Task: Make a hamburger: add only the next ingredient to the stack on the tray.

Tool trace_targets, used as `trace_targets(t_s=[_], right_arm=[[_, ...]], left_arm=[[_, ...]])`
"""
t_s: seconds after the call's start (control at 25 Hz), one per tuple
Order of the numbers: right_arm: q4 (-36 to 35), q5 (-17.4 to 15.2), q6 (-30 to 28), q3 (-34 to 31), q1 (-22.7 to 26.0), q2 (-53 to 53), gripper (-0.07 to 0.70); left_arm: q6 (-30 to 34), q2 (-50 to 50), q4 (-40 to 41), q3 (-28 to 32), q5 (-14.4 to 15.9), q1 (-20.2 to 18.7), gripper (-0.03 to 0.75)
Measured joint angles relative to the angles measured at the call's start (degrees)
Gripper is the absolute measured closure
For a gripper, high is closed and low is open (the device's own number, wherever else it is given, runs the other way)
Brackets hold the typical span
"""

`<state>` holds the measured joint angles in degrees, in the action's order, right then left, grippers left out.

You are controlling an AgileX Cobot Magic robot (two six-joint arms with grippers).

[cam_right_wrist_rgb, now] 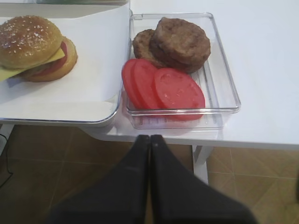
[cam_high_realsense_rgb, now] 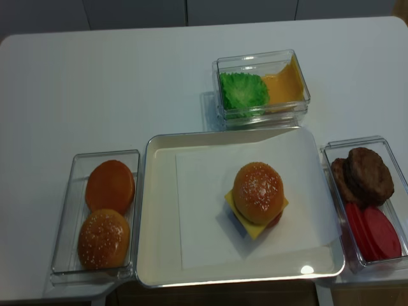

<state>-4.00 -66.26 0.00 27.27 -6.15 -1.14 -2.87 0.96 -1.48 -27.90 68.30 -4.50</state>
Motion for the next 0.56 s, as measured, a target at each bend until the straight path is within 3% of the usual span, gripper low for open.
trace_targets(t_s=[0.56], right_arm=[[0.0, 0.0, 0.0, 0.0, 0.0, 0.0, 0.636]], left_arm=[[0.0, 0.0, 0.0, 0.0, 0.0, 3.4, 0.249]])
